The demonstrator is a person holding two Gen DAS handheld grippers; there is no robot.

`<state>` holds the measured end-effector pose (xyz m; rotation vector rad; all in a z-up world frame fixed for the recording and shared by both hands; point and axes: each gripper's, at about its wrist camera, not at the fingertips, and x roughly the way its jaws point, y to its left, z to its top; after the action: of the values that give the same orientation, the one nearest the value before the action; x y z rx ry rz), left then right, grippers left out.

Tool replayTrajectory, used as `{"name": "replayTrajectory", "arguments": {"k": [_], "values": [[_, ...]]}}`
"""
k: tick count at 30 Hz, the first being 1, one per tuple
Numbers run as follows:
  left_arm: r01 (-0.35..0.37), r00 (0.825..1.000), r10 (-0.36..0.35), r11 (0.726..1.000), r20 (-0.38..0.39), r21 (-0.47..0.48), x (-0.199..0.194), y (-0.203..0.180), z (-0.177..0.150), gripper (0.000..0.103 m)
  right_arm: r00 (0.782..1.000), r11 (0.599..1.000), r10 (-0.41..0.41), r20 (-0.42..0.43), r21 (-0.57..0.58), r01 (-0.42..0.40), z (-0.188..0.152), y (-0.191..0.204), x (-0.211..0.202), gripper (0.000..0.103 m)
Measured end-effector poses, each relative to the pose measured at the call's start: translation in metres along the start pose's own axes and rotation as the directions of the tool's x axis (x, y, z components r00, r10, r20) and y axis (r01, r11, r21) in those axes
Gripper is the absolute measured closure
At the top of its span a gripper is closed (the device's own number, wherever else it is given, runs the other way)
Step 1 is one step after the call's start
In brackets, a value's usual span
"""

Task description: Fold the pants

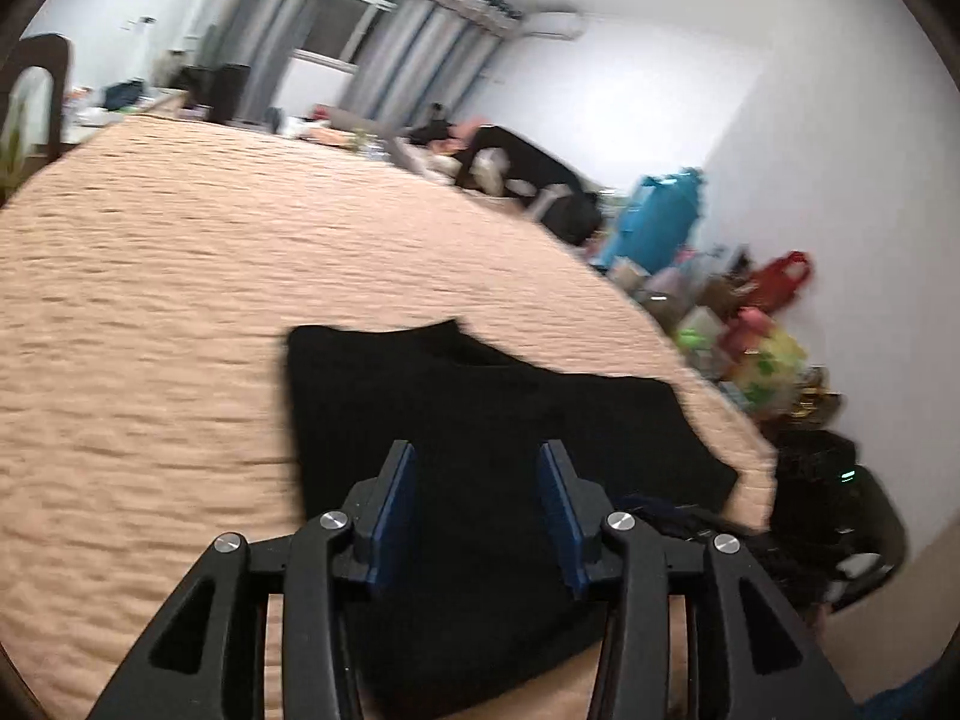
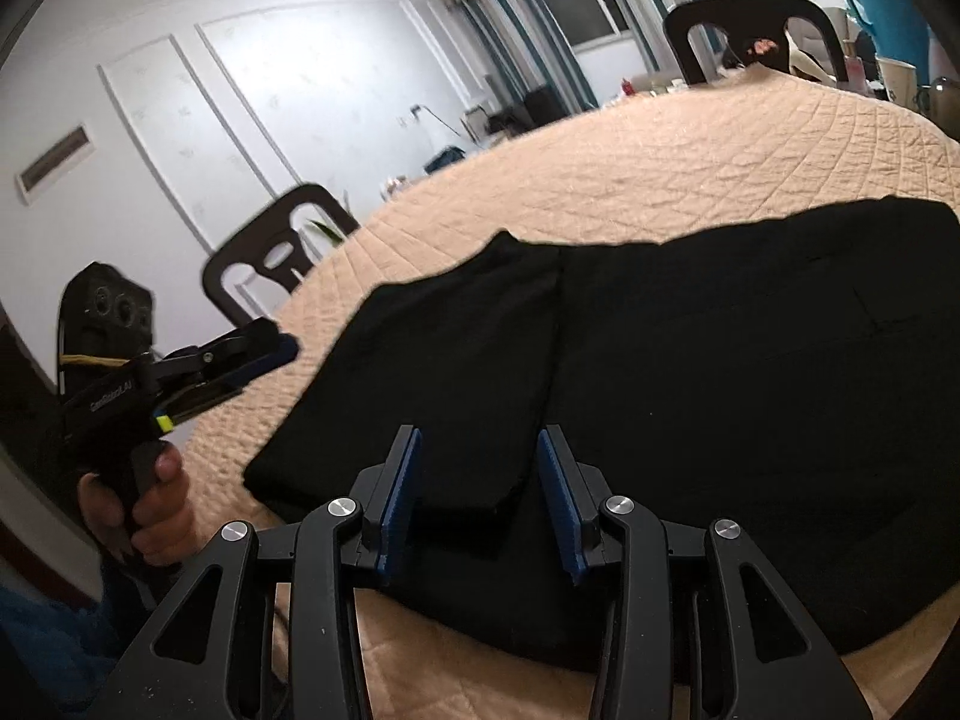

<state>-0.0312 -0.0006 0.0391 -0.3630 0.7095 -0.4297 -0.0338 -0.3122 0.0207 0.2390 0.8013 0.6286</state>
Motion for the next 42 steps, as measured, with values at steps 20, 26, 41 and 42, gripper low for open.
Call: {"name": "replayTrajectory", "arguments": {"k": [20, 26, 41, 42], "values": [[-0.025, 0.997, 0.027, 0.999, -0.071, 0.023, 0.015, 0.009, -0.029, 0.057, 0.992, 0.983, 0.072, -0.105, 0.176, -0.053, 0.024, -0.014, 0.032, 0.099], [-0.022, 0.996, 0.027, 0.998, -0.090, 0.051, 0.016, 0.003, -0.028, 0.057, 0.996, 0.973, 0.061, -0.071, 0.225, -0.044, 0.013, -0.028, 0.016, 0.100], [-0.111, 0.990, 0.119, 0.989, -0.080, 0.094, 0.065, 0.009, 0.034, 0.057, 0.999, 0.981, 0.022, -0.050, 0.194, -0.012, 0.013, -0.032, 0.005, 0.100], [-0.127, 0.985, 0.136, 0.988, -0.103, 0.086, 0.073, 0.012, 0.033, 0.057, 0.998, 0.983, 0.024, -0.052, 0.185, -0.014, 0.013, -0.030, 0.005, 0.100]]}}
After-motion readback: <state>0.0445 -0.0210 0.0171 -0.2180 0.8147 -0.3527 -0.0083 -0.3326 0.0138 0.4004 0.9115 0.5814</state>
